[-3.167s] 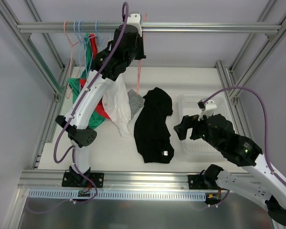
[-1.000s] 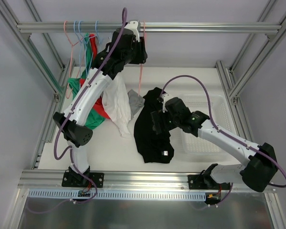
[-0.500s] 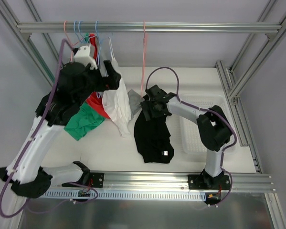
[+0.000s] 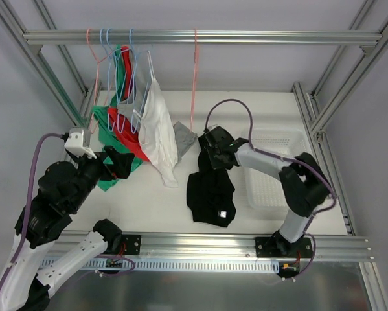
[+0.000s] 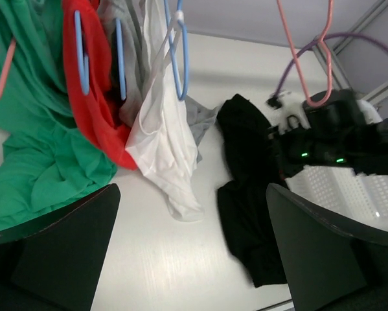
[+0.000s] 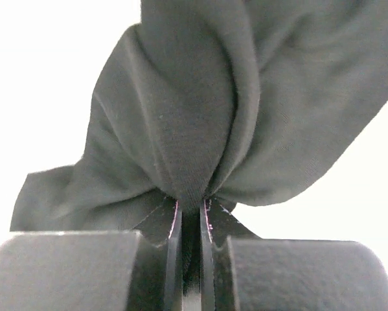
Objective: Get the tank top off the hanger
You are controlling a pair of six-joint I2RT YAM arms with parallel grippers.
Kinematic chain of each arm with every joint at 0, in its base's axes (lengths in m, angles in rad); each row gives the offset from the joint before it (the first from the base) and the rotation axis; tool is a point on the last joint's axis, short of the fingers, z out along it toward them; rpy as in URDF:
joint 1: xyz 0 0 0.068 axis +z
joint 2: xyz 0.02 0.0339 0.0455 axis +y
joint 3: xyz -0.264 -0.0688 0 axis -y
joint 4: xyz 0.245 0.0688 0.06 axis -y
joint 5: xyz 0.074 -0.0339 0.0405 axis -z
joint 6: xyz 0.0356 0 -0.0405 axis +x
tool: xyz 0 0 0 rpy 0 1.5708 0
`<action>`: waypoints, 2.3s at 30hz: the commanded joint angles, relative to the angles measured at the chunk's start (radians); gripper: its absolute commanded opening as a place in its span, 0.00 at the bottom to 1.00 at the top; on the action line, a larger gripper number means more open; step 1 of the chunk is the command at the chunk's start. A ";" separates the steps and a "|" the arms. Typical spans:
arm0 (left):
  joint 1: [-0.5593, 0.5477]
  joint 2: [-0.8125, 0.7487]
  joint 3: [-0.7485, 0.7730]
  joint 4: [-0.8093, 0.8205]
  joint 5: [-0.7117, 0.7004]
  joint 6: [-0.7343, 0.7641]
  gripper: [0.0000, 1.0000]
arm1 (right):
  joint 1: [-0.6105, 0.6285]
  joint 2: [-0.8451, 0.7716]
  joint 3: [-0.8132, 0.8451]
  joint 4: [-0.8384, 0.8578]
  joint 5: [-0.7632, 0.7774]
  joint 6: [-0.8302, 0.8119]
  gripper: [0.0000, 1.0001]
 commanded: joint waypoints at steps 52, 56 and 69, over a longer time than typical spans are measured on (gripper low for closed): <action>-0.006 0.034 0.067 -0.070 0.020 0.008 0.99 | -0.679 -0.554 -0.129 -0.271 -0.193 0.019 0.33; -0.008 0.257 0.274 -0.114 0.015 0.027 0.98 | -0.677 -0.608 -0.091 -0.345 -0.061 0.030 0.99; 0.055 0.855 0.904 -0.143 -0.138 0.220 0.81 | -0.674 -1.089 -0.136 -0.334 -0.479 0.019 1.00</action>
